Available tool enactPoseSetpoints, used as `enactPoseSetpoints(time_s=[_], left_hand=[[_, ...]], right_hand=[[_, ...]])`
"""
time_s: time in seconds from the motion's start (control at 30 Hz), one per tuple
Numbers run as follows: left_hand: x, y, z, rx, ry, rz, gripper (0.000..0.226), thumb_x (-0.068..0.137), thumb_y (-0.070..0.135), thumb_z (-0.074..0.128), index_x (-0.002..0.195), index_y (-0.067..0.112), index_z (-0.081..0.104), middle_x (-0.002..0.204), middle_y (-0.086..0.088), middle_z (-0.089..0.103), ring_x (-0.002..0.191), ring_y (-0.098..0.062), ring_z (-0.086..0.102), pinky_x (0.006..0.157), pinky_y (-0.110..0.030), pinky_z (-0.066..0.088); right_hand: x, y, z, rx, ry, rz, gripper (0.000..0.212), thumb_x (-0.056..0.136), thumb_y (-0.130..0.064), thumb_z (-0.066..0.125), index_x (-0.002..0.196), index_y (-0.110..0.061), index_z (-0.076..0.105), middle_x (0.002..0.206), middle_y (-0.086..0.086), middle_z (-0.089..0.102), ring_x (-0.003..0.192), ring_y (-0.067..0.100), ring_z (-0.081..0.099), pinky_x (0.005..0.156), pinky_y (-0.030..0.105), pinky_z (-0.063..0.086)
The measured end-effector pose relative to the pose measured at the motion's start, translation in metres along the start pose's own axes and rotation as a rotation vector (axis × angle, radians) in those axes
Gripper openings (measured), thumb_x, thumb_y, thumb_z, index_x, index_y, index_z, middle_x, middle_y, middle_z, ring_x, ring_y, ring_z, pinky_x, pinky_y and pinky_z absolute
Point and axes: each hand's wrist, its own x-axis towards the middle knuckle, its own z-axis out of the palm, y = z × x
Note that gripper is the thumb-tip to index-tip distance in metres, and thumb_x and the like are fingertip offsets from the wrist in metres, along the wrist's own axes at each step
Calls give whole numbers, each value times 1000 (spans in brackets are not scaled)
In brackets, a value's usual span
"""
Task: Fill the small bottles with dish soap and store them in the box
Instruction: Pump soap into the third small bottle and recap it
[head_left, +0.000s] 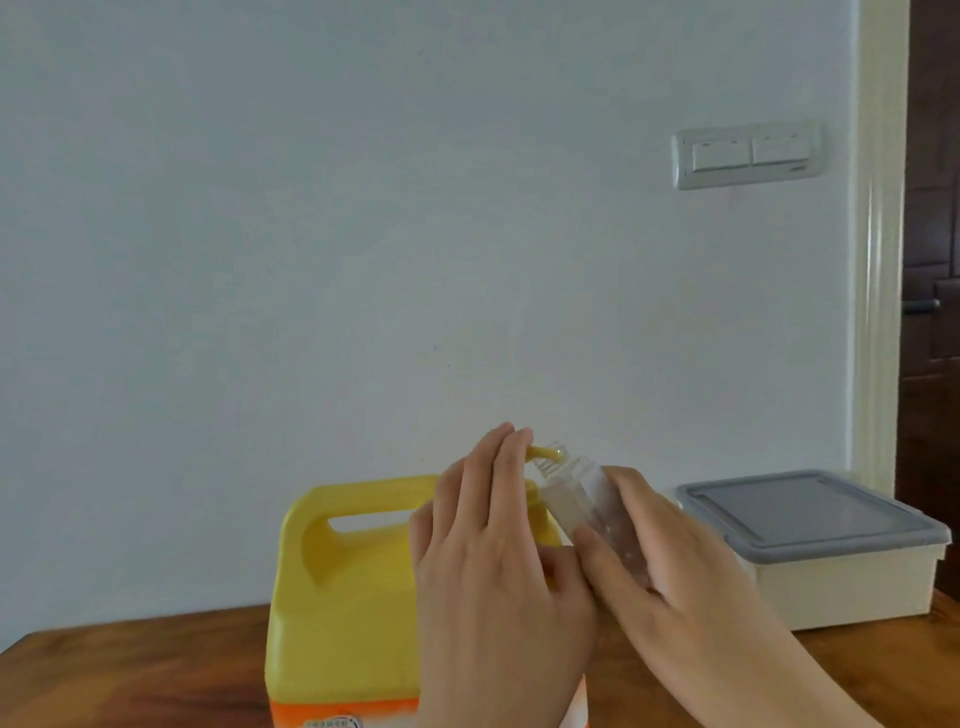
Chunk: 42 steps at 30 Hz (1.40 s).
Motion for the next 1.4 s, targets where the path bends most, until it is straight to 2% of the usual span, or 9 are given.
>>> enactPoseSetpoints(time_s=[0.17, 0.3, 0.43, 0.6, 0.73, 0.97, 1.07, 1.23, 1.4], left_hand=[[-4, 6, 1, -10, 33, -36, 51, 62, 31, 44, 110, 27, 59, 112, 21, 58, 98, -10, 54, 80, -27, 35], [-1, 1, -1, -16, -21, -30, 65, 64, 24, 49, 129, 26, 55, 135, 19, 52, 120, -9, 49, 91, -30, 39], [0, -5, -8, 11, -63, 43, 79, 73, 26, 49, 149, 31, 31, 153, 25, 27, 143, -5, 18, 107, -21, 18], [3, -11, -17, 16, -35, -3, 58, 70, 24, 54, 127, 38, 52, 126, 30, 52, 115, 2, 37, 87, -18, 20], [2, -14, -14, -49, -15, -18, 46, 71, 18, 56, 113, 37, 59, 111, 30, 58, 100, 3, 45, 85, -16, 28], [1, -10, -14, -11, -33, 24, 72, 77, 26, 51, 147, 34, 36, 143, 30, 39, 116, 0, 34, 98, -17, 27], [2, -12, -17, 49, -27, 51, 68, 73, 20, 50, 140, 32, 45, 138, 27, 45, 105, -6, 37, 92, -26, 39], [-1, -11, -20, -16, -4, 10, 60, 72, 13, 47, 128, 29, 61, 124, 25, 56, 102, -1, 43, 90, -25, 45], [3, -14, -20, -29, -48, 16, 64, 70, 16, 46, 131, 33, 56, 128, 29, 50, 108, 0, 42, 92, -26, 42]], right_hand=[[0, 10, -15, -93, -92, 2, 28, 86, -66, 36, 101, -43, 44, 93, -23, 55, 85, -3, 55, 66, 24, 47], [2, 8, -11, -84, -68, -26, 23, 86, -65, 38, 96, -44, 41, 92, -25, 53, 81, 1, 54, 58, 20, 43], [1, 7, -9, -64, -21, -44, 32, 87, -71, 34, 100, -43, 41, 94, -24, 53, 82, 0, 55, 57, 23, 45], [0, 8, -8, -109, -35, -50, 34, 87, -71, 35, 103, -41, 43, 91, -22, 55, 82, -2, 55, 56, 21, 44], [-2, 9, -14, -181, -83, -33, 36, 85, -73, 32, 108, -47, 40, 91, -28, 54, 86, -7, 52, 62, 19, 45], [1, 3, -7, -69, -5, -18, 38, 84, -72, 38, 112, -47, 43, 95, -25, 57, 87, -4, 56, 67, 22, 50], [2, 4, -4, -102, 7, -9, 41, 84, -73, 36, 116, -49, 40, 98, -28, 56, 89, -7, 55, 68, 17, 49], [-2, 2, -11, -186, -13, 20, 41, 83, -72, 36, 114, -45, 43, 95, -21, 59, 85, -2, 56, 66, 22, 50], [0, -3, -13, -214, -10, 34, 45, 80, -72, 37, 116, -45, 43, 95, -24, 57, 85, -3, 55, 67, 19, 48]])
